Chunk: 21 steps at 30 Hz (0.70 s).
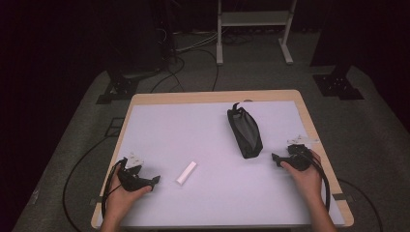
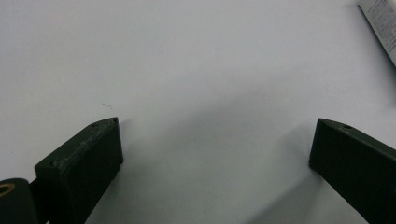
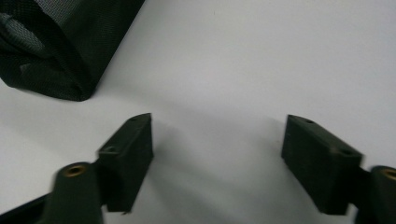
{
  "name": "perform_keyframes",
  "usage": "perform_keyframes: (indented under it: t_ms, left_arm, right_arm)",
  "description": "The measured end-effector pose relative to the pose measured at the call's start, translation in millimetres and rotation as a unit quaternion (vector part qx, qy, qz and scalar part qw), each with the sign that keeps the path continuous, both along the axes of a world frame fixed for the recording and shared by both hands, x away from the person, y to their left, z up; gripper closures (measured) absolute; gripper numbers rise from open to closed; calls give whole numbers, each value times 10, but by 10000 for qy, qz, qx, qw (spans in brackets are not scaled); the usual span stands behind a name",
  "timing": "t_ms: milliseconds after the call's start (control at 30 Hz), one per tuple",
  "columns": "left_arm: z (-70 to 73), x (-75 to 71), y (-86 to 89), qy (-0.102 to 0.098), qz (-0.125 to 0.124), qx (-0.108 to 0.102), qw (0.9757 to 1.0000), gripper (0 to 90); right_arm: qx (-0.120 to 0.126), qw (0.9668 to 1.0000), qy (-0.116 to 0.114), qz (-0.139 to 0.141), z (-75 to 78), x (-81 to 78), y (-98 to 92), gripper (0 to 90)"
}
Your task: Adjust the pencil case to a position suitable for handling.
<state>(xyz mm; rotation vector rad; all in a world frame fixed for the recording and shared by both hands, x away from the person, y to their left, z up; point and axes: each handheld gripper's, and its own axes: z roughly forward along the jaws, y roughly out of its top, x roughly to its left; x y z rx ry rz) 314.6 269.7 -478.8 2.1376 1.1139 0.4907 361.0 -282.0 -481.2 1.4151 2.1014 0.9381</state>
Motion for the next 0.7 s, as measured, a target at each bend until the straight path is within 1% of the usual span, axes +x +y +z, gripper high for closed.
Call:
perform_keyframes:
  t_ms: [33,67,233,267,433,467,533,600,700]
  left_arm:
    - [0,0,0,0,0,0,10000,18]
    - [0,0,1,-1,-1,-3,10000,18]
    - [0,1,1,1,-2,-5,10000,18]
    - [-1,-1,0,-2,0,-4,10000,18]
    - [-2,-2,-2,-2,7,-15,10000,18]
    - [-1,-3,-2,-2,7,-12,10000,18]
    - [-2,-3,-2,-2,7,-12,10000,18]
    - [-1,-3,-2,-3,7,-12,10000,18]
    - [-2,-3,-2,-3,6,-15,10000,18]
  right_arm:
    - [0,10000,0,0,0,0,0,259]
    - [-19,10000,36,-7,30,-13,-6,344]
    - [79,10000,44,-21,64,-32,-13,378]
    - [104,9999,23,-21,84,-39,-14,398]
    - [177,9998,-18,-21,131,-58,-23,421]
    - [246,9997,-39,-17,161,-69,-31,433]
    - [294,9996,-51,-18,187,-79,-40,441]
    - [297,9996,-30,-14,199,-79,-41,441]
    - [353,9993,-86,7,280,-83,-49,445]
